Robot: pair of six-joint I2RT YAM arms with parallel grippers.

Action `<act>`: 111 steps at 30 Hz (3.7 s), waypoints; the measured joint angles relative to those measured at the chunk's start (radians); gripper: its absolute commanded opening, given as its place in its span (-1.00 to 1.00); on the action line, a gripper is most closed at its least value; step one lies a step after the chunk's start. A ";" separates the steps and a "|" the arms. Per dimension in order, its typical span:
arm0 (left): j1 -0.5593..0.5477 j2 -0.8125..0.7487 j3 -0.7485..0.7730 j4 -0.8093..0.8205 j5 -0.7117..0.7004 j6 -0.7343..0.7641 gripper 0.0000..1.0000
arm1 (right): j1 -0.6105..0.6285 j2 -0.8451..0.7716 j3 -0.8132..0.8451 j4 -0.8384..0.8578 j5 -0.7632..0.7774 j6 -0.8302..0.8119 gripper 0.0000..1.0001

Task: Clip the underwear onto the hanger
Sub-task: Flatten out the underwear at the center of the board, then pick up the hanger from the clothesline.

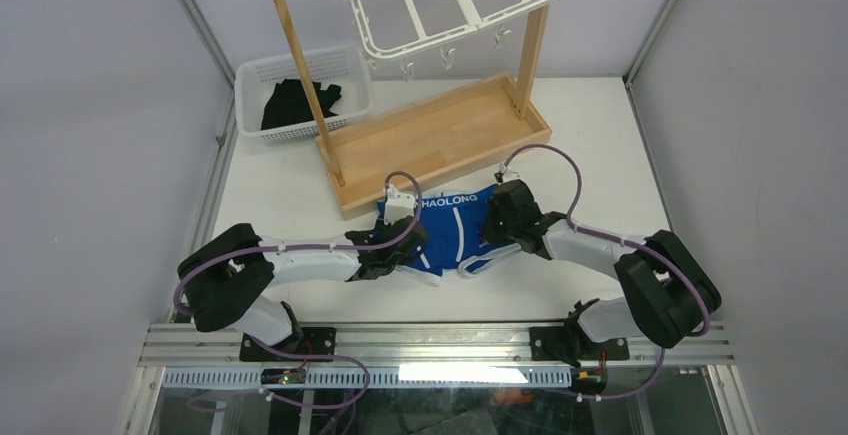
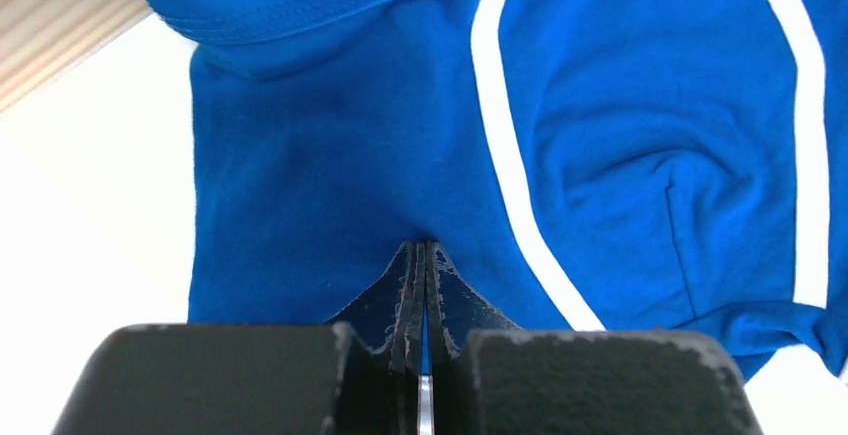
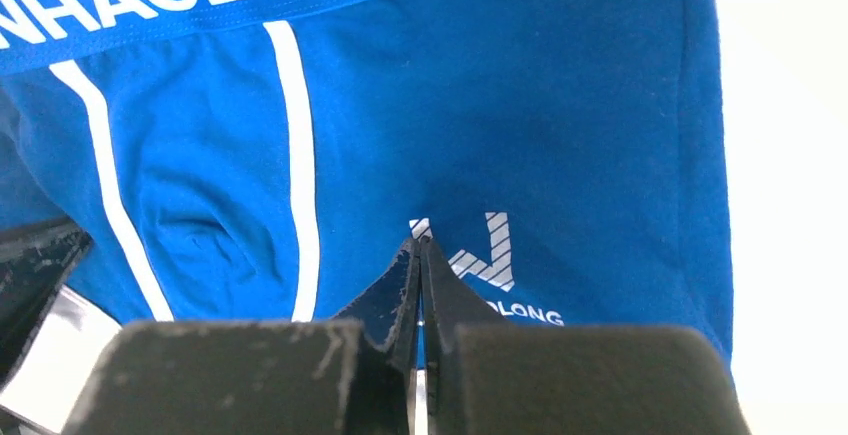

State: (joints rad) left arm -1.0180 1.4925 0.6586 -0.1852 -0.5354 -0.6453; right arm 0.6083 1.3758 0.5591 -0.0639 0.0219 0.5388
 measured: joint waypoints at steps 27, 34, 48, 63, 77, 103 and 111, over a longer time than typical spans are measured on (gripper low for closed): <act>-0.089 -0.104 0.128 -0.259 -0.055 -0.154 -1.00 | -0.060 -0.192 0.093 -0.180 0.052 -0.092 -0.76; -0.019 -0.157 0.061 -0.172 -0.052 -0.072 -1.00 | -0.126 -0.016 0.134 -0.124 -0.012 -0.140 -0.87; 0.083 -0.075 0.001 -0.052 -0.017 -0.019 -1.00 | -0.184 0.144 0.193 -0.056 -0.059 -0.191 -0.91; 0.097 0.018 0.006 -0.005 -0.086 -0.097 -1.00 | -0.224 0.215 0.234 -0.069 0.020 -0.172 -0.97; 0.104 0.001 0.040 -0.050 -0.053 -0.016 -0.53 | -0.249 0.061 0.177 -0.108 -0.044 -0.207 -0.57; 0.143 -0.407 0.072 -0.071 0.002 0.070 -0.42 | -0.249 -0.395 0.599 -0.035 -0.304 -0.396 0.20; 0.143 -0.432 0.062 -0.083 0.018 0.070 -0.42 | -0.248 -0.143 1.046 0.007 -0.330 -0.418 0.23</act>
State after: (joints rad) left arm -0.8753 1.0607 0.7204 -0.2684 -0.5175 -0.5755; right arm 0.3607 1.2324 1.6051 -0.0566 -0.3084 0.1204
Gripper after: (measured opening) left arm 0.289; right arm 0.613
